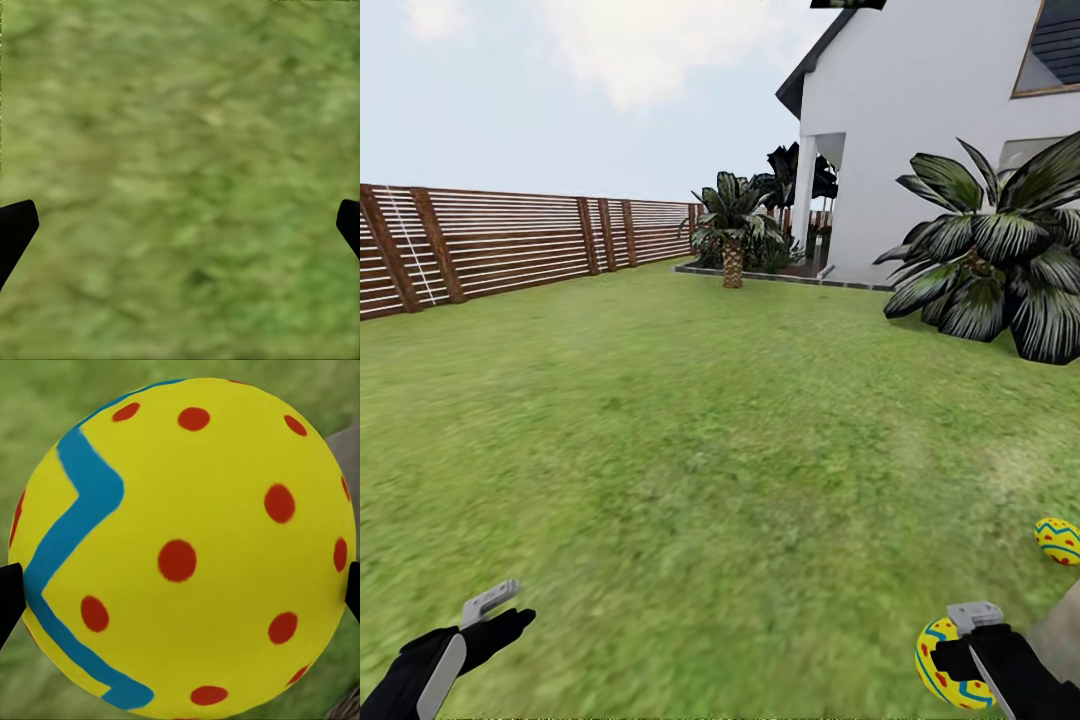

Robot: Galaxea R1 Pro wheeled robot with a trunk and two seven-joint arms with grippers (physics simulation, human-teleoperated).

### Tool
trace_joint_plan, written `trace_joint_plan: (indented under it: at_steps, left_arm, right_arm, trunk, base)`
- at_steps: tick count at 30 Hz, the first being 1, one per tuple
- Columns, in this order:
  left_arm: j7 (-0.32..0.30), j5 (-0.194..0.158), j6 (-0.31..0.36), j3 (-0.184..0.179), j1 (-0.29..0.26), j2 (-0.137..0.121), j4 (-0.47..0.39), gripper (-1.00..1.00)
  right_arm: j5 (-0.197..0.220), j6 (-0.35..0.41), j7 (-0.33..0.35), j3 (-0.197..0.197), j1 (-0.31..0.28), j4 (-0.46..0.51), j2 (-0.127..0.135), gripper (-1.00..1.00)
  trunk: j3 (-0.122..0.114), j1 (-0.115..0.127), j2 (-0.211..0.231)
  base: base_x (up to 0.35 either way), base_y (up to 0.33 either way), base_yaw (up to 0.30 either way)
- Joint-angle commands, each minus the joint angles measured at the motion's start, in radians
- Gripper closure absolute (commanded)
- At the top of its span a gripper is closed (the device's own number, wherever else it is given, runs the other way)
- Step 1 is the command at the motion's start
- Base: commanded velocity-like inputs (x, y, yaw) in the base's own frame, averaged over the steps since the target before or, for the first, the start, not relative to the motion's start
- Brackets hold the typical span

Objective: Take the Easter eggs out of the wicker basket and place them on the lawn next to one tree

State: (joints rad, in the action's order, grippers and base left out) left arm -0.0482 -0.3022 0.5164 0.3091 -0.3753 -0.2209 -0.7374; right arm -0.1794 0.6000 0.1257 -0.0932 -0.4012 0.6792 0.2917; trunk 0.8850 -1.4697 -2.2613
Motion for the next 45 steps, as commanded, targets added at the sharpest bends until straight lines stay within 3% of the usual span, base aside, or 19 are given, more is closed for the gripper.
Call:
trace_joint_plan:
  at_steps: [1,34,45]
  left_arm:
    - [-0.004,-0.001,0.006,0.004,-0.001,-0.001,-0.001,-1.0]
    - [-0.004,-0.002,0.005,0.005,-0.001,0.0,-0.002,-1.0]
    - [-0.004,-0.002,0.006,0.005,-0.001,0.001,-0.002,-1.0]
  right_arm:
    - [-0.011,0.004,0.009,-0.003,-0.001,0.002,0.0,1.0]
    - [-0.012,0.004,0.009,-0.002,-0.001,0.002,-0.005,1.0]
    - [-0.013,0.004,0.009,-0.003,-0.001,0.002,-0.005,1.0]
  trunk:
    - [0.004,-0.004,-0.008]
    - [0.108,-0.13,-0.239]
    - [0.15,-0.135,-0.241]
  base:
    - [0.0,0.0,0.0]
    - [0.0,0.0,0.0]
    - [0.0,0.0,0.0]
